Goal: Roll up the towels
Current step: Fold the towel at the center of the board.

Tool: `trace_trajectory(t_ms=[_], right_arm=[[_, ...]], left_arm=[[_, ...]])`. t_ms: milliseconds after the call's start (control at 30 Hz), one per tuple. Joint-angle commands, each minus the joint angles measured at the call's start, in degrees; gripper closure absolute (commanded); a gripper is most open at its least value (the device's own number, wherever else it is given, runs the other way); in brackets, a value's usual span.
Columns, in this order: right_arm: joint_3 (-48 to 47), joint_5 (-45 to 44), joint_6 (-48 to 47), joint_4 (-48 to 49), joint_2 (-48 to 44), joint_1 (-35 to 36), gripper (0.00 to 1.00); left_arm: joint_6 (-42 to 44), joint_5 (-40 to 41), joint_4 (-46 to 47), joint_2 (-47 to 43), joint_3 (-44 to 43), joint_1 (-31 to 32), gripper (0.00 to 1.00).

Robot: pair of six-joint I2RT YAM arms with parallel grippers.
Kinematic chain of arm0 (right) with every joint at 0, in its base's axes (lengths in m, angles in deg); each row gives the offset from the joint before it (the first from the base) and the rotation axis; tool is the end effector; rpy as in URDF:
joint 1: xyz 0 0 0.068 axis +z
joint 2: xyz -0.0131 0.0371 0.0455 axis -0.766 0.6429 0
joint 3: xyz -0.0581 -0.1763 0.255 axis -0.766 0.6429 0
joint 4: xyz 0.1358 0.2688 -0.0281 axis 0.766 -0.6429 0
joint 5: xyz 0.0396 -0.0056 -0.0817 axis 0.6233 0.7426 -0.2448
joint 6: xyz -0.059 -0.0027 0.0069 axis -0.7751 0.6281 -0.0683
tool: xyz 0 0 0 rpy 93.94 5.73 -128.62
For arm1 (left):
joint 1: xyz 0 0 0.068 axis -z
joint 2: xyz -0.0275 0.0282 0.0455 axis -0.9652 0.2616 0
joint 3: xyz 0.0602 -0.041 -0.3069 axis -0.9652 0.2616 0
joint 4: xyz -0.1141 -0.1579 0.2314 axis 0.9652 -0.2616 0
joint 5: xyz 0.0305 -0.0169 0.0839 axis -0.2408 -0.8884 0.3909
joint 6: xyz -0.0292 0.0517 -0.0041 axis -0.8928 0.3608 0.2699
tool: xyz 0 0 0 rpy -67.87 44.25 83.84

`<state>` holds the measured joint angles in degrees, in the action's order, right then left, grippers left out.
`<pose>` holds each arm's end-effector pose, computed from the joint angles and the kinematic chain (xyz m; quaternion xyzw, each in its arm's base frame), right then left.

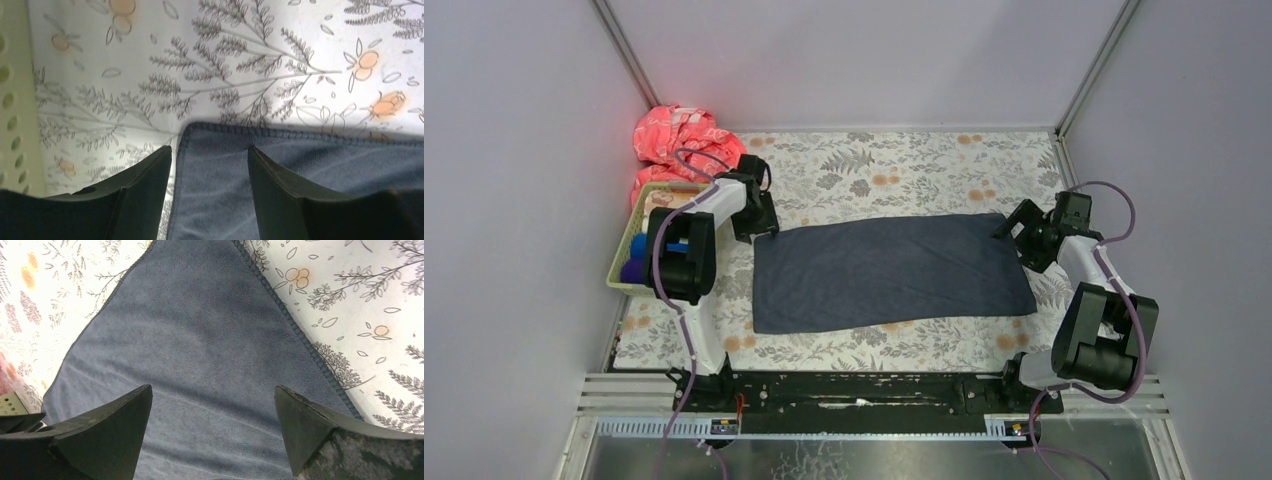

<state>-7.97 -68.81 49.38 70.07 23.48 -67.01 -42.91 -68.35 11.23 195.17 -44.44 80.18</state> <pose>0.3035 -0.0796 0.2225 0.3187 0.8731 0.1760 0.3242 0.4292 -0.0365 0.1787 -0.1356 0.9782 0.0048 0.1569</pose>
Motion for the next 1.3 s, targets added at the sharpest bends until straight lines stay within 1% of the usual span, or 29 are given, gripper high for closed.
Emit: trace_trajectory(t_ms=[0, 133, 233, 267, 333, 400, 433, 467, 533, 633, 667, 700, 767, 800, 833, 900, 967, 1133, 1267], right_arm=[[-2.88, 0.61, -1.59, 1.79, 2.27, 1.81, 0.02], [-2.82, 1.01, -1.70, 2.32, 3.08, 2.12, 0.02], [-2.76, 1.38, -1.74, 2.46, 3.51, 2.19, 0.02], [-2.80, 1.44, -1.74, 2.42, 3.62, 2.17, 0.02], [-2.81, 1.44, -1.79, 2.37, 3.57, 2.17, 0.02], [-2.72, 1.40, -1.83, 2.38, 3.47, 2.23, 0.02], [-2.73, 1.52, -1.83, 2.43, 3.47, 2.21, 0.02], [-2.72, 1.61, -1.83, 2.45, 3.41, 2.23, 0.02], [-2.63, 1.70, -1.83, 2.35, 3.38, 2.20, 0.02], [-2.48, 1.68, -1.94, 2.26, 3.00, 2.19, 0.02], [-2.46, 1.60, -1.92, 2.20, 2.82, 2.19, 0.02], [-2.50, 1.51, -1.92, 2.18, 2.70, 2.18, 0.02], [-2.62, 1.36, -2.07, 1.90, 2.51, 2.21, 0.02], [-2.63, 1.21, -2.15, 1.83, 2.36, 2.19, 0.02], [-2.63, 1.03, -2.20, 1.81, 2.20, 2.18, 0.02], [-2.61, 0.75, -2.35, 1.90, 1.91, 2.21, 0.02], [-2.95, 0.88, -2.62, 2.04, 2.01, 2.16, 0.02], [-5.85, 1.32, -3.44, 1.70, 3.67, 3.12, 0.03], [-9.08, 1.22, -3.95, 1.77, 6.20, 4.65, 0.04]], left_arm=[[5.25, 1.42, -1.03, 3.35, -4.82, -0.32, 0.43], [5.66, 0.77, -1.33, 6.48, -5.33, -0.19, 0.44], [5.99, -0.34, -2.54, 8.43, -5.35, 0.47, 0.49], [6.01, -0.31, -2.90, 8.82, -5.26, 0.70, 0.53], [5.82, -0.69, -3.63, 8.94, -5.06, 0.94, 0.65], [5.52, -0.76, -3.82, 7.79, -4.90, 1.13, 0.82], [5.36, -0.34, -3.84, 6.91, -4.83, 1.51, 0.88], [5.12, 0.67, -3.76, 5.57, -4.65, 2.08, 0.92], [4.16, 5.61, -3.13, 1.82, -3.93, 3.74, 0.95], [2.39, 17.64, -1.81, -3.09, -1.76, 6.35, 0.99], [1.46, 20.60, -1.61, -4.26, -1.23, 6.72, 0.98], [0.41, 23.42, -1.75, -5.24, -0.80, 6.71, 0.93], [-1.95, 30.08, -2.56, -6.70, -0.38, 6.76, 0.68], [-2.20, 32.36, -2.41, -7.19, -0.11, 6.78, 0.60], [-1.94, 33.37, -2.23, -7.37, -0.09, 6.66, 0.57], [-1.11, 32.16, -2.19, -7.12, -0.67, 6.04, 0.55], [-0.53, 28.56, -1.79, -6.71, -1.29, 5.32, 0.53], [2.80, 14.48, -0.15, -4.61, -2.27, 2.62, 0.52], [5.20, 5.73, -0.40, -1.05, -4.10, -0.36, 0.53]])
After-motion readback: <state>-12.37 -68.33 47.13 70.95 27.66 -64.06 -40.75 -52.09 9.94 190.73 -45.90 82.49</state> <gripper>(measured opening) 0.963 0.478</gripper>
